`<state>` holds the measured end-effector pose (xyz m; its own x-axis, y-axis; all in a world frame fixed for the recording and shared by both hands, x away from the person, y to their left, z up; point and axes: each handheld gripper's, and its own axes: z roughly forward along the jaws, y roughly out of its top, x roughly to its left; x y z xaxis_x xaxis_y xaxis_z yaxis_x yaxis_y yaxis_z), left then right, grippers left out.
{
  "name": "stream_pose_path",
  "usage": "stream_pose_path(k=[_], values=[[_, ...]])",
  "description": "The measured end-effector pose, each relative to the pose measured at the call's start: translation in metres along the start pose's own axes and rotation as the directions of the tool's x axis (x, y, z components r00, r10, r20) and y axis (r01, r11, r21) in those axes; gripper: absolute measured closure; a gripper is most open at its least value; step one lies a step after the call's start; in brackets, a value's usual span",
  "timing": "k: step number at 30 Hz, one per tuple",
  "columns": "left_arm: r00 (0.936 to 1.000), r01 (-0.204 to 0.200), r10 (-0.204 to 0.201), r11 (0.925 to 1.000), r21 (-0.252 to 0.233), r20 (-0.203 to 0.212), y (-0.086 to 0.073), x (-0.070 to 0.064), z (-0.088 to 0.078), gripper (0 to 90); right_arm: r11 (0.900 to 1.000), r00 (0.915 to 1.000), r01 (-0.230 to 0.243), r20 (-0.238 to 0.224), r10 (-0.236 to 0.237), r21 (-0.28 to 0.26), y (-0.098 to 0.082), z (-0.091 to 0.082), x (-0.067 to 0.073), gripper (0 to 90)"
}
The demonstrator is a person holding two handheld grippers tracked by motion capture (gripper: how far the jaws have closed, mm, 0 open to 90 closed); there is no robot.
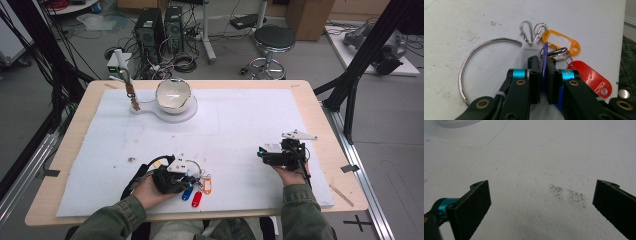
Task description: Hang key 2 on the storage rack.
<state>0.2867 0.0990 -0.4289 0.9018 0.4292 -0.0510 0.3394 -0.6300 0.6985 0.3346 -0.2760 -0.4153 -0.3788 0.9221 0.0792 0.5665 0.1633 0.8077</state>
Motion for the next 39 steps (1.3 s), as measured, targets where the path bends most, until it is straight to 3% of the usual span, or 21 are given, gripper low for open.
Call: stream_pose_path(k=[3, 8, 14, 21, 33, 39], values=[[1.0, -0.006, 0.006, 0.9997, -0.025, 0.002, 0.001, 0.0, -0.003, 87.1, 1.0, 1.0, 0.001, 0.002, -0.001, 0.0, 0.0, 0.0, 0.0, 0.7], [0.9996, -0.027, 0.027, 0.9994, -0.022, 0.01, 0.0, -0.001, -0.004, 87.2, 1.0, 1.0, 0.0, 0.002, 0.0, -0.005, 0.0, 0.0, -0.001, 0.7], [0.9997, -0.024, 0.024, 0.9978, -0.063, 0.01, 0.0, 0.0, -0.01, 87.3, 1.0, 1.0, -0.002, 0.002, 0.002, -0.008, 0.0, -0.001, -0.001, 0.7], [0.9999, 0.013, -0.011, 0.9891, -0.147, 0.012, 0.002, 0.003, -0.023, 87.3, 1.0, 1.0, -0.005, -0.006, 0.005, -0.009, 0.0, -0.002, -0.001, 0.7], [0.9992, 0.02, -0.026, 0.985, -0.172, -0.031, 0.009, 0.006, -0.038, 87.4, 0.999, 0.9999, -0.017, -0.001, 0.017, -0.03, 0.0, -0.006, -0.008, 0.7], [0.998, 0.033, -0.044, 0.9758, -0.216, -0.046, 0.011, 0.01, -0.047, 87.4, 0.999, 0.9998, -0.021, -0.003, 0.021, -0.035, 0.0, -0.007, -0.009, 0.7]])
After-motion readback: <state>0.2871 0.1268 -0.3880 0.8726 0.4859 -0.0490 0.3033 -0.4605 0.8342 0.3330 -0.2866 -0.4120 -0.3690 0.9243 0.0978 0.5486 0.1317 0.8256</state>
